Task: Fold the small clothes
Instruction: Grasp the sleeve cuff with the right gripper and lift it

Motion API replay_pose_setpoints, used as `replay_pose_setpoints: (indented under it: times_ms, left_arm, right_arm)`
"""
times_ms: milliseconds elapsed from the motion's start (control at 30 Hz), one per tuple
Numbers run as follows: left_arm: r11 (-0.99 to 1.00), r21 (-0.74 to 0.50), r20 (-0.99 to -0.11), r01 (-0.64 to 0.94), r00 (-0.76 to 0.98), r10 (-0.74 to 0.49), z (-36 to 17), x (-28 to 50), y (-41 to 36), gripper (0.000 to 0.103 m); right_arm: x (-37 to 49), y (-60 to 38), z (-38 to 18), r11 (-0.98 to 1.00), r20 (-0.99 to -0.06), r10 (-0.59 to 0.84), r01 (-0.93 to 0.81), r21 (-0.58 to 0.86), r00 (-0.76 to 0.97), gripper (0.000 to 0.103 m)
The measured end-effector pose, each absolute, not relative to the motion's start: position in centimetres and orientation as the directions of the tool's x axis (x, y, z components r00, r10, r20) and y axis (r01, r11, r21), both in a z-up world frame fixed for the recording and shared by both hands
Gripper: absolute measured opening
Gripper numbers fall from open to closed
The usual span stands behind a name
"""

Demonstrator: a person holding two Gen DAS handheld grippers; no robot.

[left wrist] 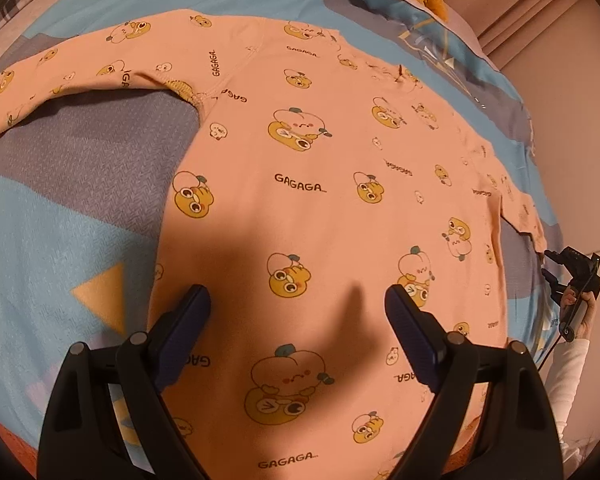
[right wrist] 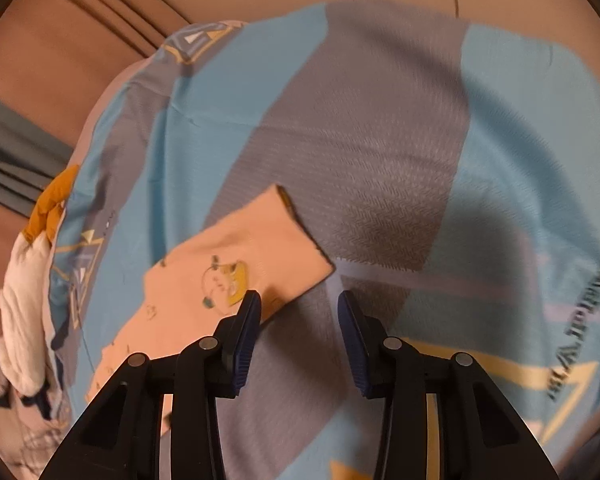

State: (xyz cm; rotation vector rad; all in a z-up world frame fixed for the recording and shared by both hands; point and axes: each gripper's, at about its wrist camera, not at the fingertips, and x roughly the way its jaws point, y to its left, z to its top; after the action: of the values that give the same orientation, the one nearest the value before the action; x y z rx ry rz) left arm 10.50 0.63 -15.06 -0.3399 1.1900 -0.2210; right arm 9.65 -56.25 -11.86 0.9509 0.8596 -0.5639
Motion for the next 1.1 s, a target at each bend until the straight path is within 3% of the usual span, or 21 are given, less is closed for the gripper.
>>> replay_pose_setpoints:
  times_ms: [67, 133, 167, 333, 500, 700, 1100]
  left_arm:
    - [0.930, -0.367, -0.869, -0.011, 0.361, -0.338, -15.2, 10.5, 0.6, 0.089]
    - [0.931, -0.364, -0.870, -0.016, 0.363, -0.334, -15.4, 10.6, 0.6, 0.089]
    - [0.931, -0.364, -0.870, -0.019, 0.364, -0.333, -15.4, 10.6, 0.6, 0.089]
    - [0.920, -0.390, -0.860, -0.031, 0.369, -0.352, -15.2, 10.5, 1.3, 0.089]
    - [0.923, -0.382, -0.853, -0.036, 0.399, -0.337, -14.3, 10.7, 1.9, 0.088]
    - [0.925, -0.376, -0.829, -0.049, 0.464, -0.312, -12.2, 10.6, 3.2, 0.088]
    - [0.924, -0.378, -0.769, -0.057, 0.575, -0.279, -8.6, 10.1, 5.5, 0.088]
  right_arm:
    - [10.1, -56.2, -11.8, 0.493, -0.808, -0.046, 0.717, 0.492, 0.587, 0.042]
    - [11.0, -57.0, -12.2, 0.502, -0.818, -0.056, 0.724, 0.472, 0.572, 0.022]
    - [11.5, -57.1, -12.3, 0.509, -0.833, -0.073, 0.738, 0.442, 0.549, 0.005]
    - [10.2, -58.2, -9.1, 0.559, -0.798, -0.192, 0.732, 0.390, 0.571, 0.005]
    - [11.7, -58.5, -7.6, 0.597, -0.812, -0.215, 0.731, 0.330, 0.542, 0.005]
    - [13.6, -55.2, -1.5, 0.697, -0.731, -0.292, 0.661, 0.279, 0.617, 0.005]
    - [17.8, -45.6, 6.5, 0.872, -0.601, -0.203, 0.422, 0.248, 0.773, 0.005]
